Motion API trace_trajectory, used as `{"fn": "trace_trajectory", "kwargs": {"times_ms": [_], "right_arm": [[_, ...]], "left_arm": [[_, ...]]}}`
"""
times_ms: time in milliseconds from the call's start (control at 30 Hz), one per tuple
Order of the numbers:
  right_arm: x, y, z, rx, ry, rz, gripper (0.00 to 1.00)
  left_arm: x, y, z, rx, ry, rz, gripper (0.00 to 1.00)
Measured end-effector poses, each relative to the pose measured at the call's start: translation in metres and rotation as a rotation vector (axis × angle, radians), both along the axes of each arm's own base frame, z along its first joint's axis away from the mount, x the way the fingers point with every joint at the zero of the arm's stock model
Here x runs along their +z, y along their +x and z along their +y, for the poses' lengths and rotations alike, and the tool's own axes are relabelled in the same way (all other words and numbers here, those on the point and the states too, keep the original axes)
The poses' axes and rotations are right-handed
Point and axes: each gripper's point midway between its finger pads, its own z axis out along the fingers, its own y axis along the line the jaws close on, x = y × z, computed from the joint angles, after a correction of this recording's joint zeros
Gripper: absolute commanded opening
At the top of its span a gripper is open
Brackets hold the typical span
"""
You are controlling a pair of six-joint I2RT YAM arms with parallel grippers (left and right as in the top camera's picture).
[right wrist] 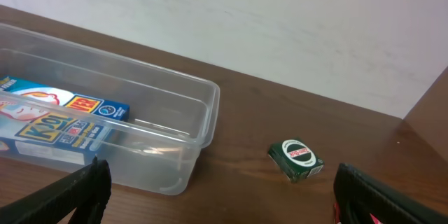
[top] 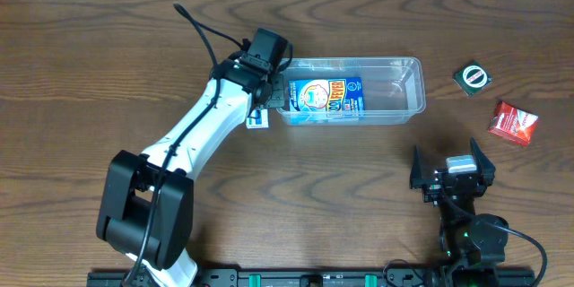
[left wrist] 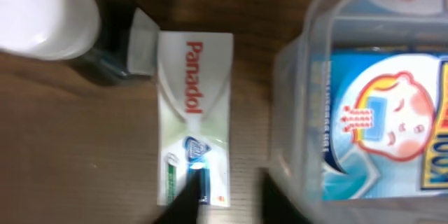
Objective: Pack container
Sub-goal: 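Move the left gripper to the white Panadol box and grasp it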
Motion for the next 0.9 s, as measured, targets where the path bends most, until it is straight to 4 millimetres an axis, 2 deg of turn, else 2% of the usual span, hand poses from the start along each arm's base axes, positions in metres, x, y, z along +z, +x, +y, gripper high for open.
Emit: {"fn": "trace_trajectory", "kwargs": {"times_ms": [33,67,267,500,800,900], "right_arm": [[0.0,0.0,0.0,0.0,0.0,0.0,0.99],[0.0,0.0,0.0,0.0,0.0,0.0,0.99],[0.0,0.0,0.0,0.0,0.0,0.0,0.99],[0.0,0.0,0.0,0.0,0.0,0.0,0.99],[0.0,0.0,0.0,0.0,0.0,0.0,0.99],[0.0,0.0,0.0,0.0,0.0,0.0,0.99]], "left_arm": [[0.0,0.001,0.002,-0.008,0.009,-0.002,0.67],[0.0,0.001,0.004,-0.013,0.015,-0.003,0.69],[0.0,0.002,0.006,-0.047,0.035,-0.006,0.73],[0.0,0.002,0.008,-0.057,0.041,-0.005,0.73],[-0.009,0.003,0.025,-0.016,0.046,0.011,0.72],[-0.016,0.0,0.028,-0.006,0.046,0.021,0.64]]}}
